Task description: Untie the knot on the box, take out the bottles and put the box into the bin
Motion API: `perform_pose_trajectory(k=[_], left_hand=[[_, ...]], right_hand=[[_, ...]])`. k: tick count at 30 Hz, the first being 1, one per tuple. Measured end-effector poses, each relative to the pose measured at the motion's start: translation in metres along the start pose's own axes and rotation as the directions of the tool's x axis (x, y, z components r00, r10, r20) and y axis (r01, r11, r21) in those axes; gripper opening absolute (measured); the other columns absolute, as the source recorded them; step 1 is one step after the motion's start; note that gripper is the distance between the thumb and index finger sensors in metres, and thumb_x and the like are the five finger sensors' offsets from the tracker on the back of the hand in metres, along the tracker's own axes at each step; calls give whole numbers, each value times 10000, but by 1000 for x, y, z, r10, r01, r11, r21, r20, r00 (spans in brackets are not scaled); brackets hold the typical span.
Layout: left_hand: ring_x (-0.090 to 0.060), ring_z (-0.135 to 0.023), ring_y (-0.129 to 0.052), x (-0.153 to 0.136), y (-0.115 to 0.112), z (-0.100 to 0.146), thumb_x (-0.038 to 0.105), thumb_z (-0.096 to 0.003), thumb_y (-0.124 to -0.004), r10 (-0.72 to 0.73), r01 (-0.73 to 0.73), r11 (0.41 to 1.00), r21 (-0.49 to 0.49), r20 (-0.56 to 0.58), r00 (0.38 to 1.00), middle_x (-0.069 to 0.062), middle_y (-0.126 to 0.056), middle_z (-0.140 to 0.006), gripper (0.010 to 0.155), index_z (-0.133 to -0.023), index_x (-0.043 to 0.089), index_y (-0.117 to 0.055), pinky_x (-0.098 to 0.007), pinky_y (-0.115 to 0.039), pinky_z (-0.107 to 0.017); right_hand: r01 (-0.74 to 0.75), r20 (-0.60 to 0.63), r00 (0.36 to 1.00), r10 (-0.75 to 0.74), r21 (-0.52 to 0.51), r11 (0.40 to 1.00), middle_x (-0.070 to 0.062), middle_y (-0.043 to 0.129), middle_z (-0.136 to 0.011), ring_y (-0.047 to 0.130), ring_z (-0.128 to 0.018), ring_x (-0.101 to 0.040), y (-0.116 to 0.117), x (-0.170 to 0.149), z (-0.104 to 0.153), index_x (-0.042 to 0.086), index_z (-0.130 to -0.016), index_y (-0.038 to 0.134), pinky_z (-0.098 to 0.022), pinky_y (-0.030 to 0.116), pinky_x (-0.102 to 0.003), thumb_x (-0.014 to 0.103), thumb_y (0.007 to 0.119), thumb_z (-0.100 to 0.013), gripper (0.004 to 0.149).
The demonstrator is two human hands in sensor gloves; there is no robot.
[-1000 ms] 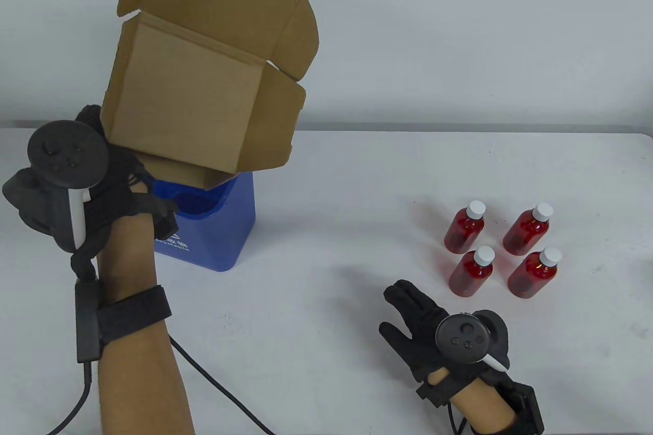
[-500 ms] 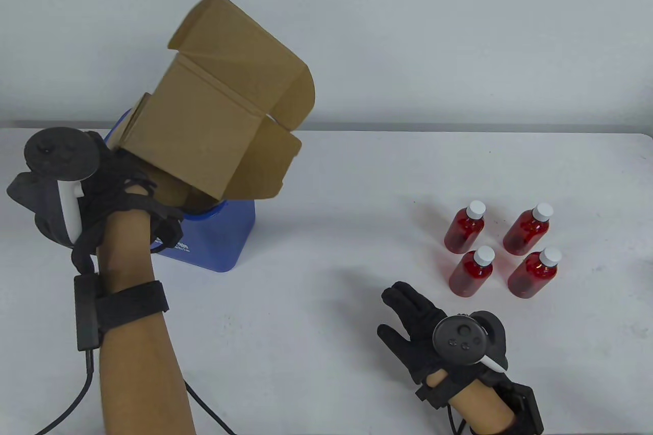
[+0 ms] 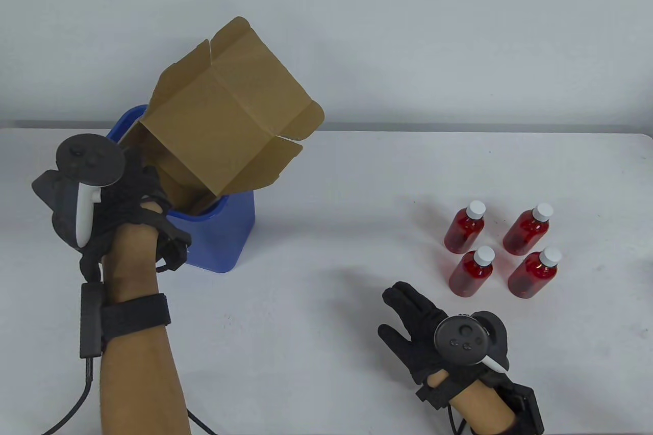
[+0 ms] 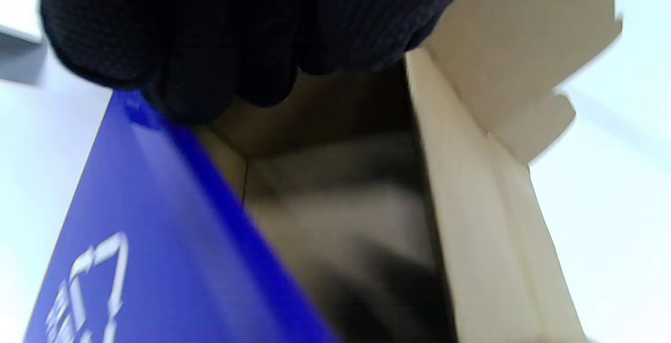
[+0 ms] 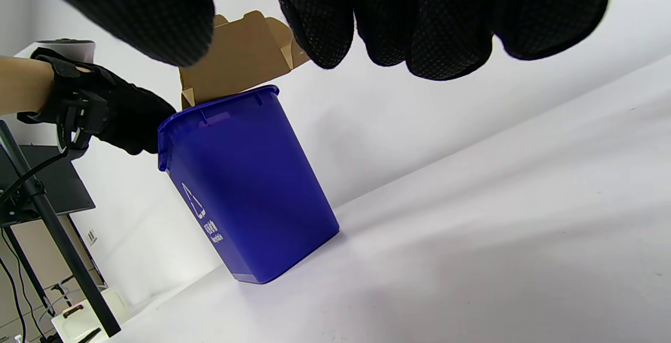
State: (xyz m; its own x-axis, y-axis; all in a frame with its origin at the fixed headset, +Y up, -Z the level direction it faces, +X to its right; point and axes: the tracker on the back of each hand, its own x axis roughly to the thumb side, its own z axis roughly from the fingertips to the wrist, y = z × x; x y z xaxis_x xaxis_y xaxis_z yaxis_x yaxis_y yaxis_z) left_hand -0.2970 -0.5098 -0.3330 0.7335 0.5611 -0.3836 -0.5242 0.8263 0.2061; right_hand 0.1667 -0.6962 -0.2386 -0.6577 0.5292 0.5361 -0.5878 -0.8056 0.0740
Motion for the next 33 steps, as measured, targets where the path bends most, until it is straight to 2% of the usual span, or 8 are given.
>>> perform_pose_trajectory(k=[7, 12, 15, 20, 22, 26, 29, 33], left_hand=[[-483, -697, -943, 15, 2, 5, 303, -491, -820, -64, 45, 979, 199, 90, 994, -207, -846, -938, 569, -1007, 93, -704, -563, -821, -494], [-432, -669, -968, 24, 4, 8, 333, -481, -847, -141, 116, 953, 280, 73, 987, -181, -767, -973, 755, -1090, 120, -455, -532, -838, -489], [-416, -615, -993, 25, 2, -1, 324, -492, -838, -137, 113, 967, 229, 91, 986, -128, -877, -890, 764, -1124, 214, -423, -529, -844, -476], [-456, -583, -1000, 23, 1, -9, 450, -508, -743, 45, -64, 981, 182, 105, 993, -156, -931, -852, 677, -1076, 103, -620, -559, -840, -453], [-459, -605, -982, 24, 1, -11, 507, -492, -766, 88, -105, 974, 199, 90, 992, -199, -829, -943, 824, -1127, 123, -409, -559, -828, -463], [-436, -603, -986, 26, -2, -21, 487, -498, -789, 144, -155, 972, 177, 71, 987, -197, -824, -947, 860, -1134, 175, -302, -546, -831, -471], [-432, -557, -1002, 21, -6, -32, 469, -498, -801, 230, -235, 958, 166, 51, 972, -162, -905, -863, 800, -1133, 211, -388, -544, -841, -447], [-419, -514, -1026, 15, -5, -40, 459, -491, -812, 253, -247, 933, 262, 11, 967, -137, -950, -809, 684, -1077, 180, -597, -533, -860, -414]], right_hand=[[1, -1, 1000, -1, 0, 1000, -263, 553, -1013, 716, -848, -536, 0, 0, 0, 28, -991, 609, -549, 649, -655, 499, 682, -499, 684], [-1, 2, 1000, 1, 2, 1000, -264, 553, -1013, 717, -850, -534, 0, 0, 0, 28, -991, 609, -548, 649, -656, 499, 682, -499, 685], [3, -2, 1000, -3, -2, 1000, -264, 552, -1013, 713, -852, -535, -1, 0, 0, 27, -991, 609, -549, 649, -656, 498, 682, -500, 685], [5, -2, 1000, -5, -4, 1000, -265, 552, -1013, 713, -852, -536, -1, 0, 0, 26, -991, 609, -549, 648, -656, 499, 682, -500, 686], [2, 2, 1000, -2, -1, 1000, -266, 552, -1012, 716, -850, -535, -1, 0, 0, 27, -991, 609, -549, 649, -655, 499, 682, -500, 685], [0, 6, 1000, 0, 3, 1000, -266, 554, -1012, 718, -848, -534, 0, 1, 0, 27, -990, 611, -548, 650, -655, 499, 682, -500, 684], [0, 5, 1000, 0, 3, 1000, -265, 556, -1011, 712, -854, -532, 0, 1, 0, 26, -990, 612, -547, 651, -655, 498, 682, -499, 684], [5, 1, 1000, -5, 0, 1000, -267, 555, -1011, 716, -849, -536, -1, 0, 0, 25, -990, 613, -547, 649, -656, 498, 683, -499, 685]])
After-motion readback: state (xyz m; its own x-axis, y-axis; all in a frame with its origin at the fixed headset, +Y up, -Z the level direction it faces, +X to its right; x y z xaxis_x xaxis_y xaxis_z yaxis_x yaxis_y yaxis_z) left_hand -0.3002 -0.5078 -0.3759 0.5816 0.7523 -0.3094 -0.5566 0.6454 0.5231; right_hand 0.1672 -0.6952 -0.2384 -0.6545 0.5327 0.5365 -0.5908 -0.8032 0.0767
